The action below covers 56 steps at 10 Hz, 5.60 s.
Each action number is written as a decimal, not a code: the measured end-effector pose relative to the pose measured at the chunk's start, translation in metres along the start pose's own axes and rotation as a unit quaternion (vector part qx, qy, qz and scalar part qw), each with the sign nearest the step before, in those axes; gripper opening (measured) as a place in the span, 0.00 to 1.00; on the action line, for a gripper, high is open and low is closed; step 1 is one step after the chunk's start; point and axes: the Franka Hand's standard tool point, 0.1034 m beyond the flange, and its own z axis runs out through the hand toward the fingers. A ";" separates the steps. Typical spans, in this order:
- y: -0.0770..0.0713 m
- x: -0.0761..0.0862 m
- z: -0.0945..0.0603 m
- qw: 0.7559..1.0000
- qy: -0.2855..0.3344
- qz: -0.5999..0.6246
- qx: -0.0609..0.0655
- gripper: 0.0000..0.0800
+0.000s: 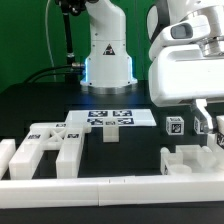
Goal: Assemble chair
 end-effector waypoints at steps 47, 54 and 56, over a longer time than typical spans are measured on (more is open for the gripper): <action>0.001 0.008 0.007 0.961 -0.246 0.128 0.009 0.75; 0.007 0.006 0.009 0.897 -0.240 0.367 -0.054 0.36; 0.010 0.005 0.009 0.832 -0.234 0.496 -0.077 0.36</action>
Offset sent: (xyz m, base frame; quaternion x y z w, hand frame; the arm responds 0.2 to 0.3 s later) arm 0.0000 0.0000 0.0000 0.0000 0.0000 0.0000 1.0000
